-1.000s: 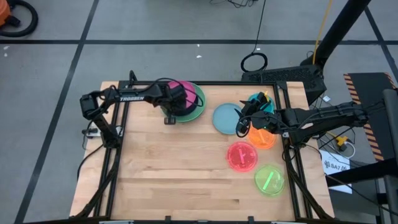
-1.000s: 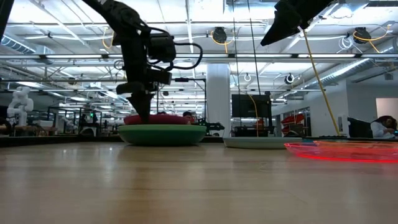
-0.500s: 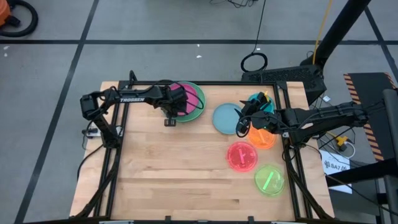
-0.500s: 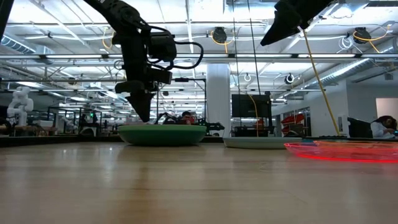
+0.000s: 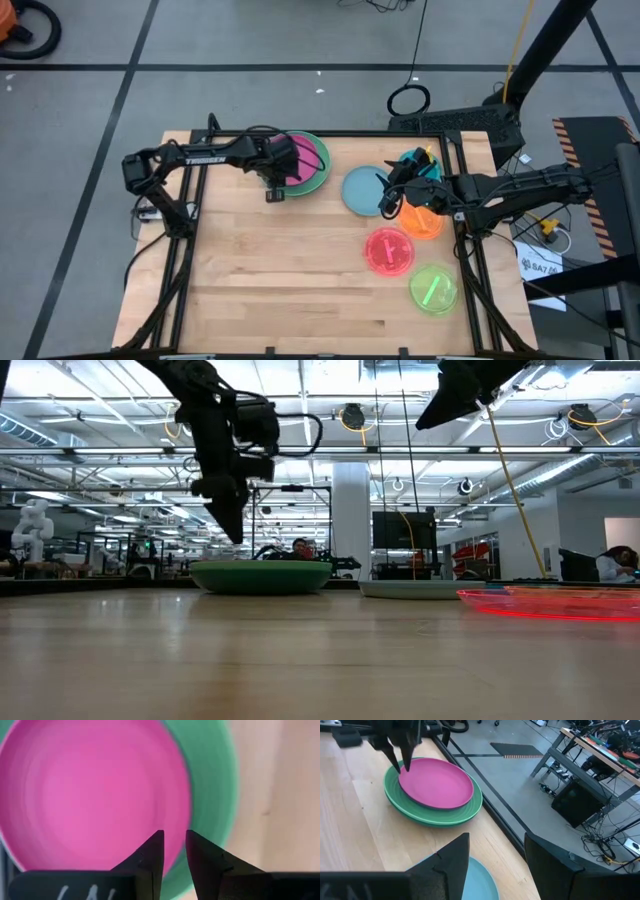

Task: Stack plastic plates
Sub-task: Stack the light blue plate on the pink plate

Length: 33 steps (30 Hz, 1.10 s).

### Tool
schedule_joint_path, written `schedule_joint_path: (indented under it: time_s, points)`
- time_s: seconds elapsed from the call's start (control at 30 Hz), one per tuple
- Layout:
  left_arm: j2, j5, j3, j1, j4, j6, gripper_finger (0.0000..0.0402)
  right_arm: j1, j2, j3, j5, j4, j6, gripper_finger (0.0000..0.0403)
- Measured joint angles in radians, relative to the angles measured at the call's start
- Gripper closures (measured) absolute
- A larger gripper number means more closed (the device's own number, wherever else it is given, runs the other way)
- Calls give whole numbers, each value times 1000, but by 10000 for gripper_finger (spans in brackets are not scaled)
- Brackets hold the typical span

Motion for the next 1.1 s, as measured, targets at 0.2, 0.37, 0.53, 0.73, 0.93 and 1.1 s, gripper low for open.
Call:
schedule_joint_path:
  time_s: [0.2,0.37,0.53,0.73,0.93,1.1]
  points:
    - [-138,118,-51,-6,56,-45,314,0,0,0,-1,18,22,220]
    - [-306,179,-198,-22,208,-73,314,-5,30,0,-2,101,23,220]
    - [-462,181,-344,-24,344,-92,314,-58,110,1,-111,262,-47,220]
    - [-603,166,-421,3,392,-78,314,-157,192,2,-261,397,-80,220]
    - [-736,166,-474,62,394,-43,314,-261,251,2,-372,487,-61,220]
    - [-828,171,-542,84,425,-58,314,-286,280,28,-421,481,-20,220]
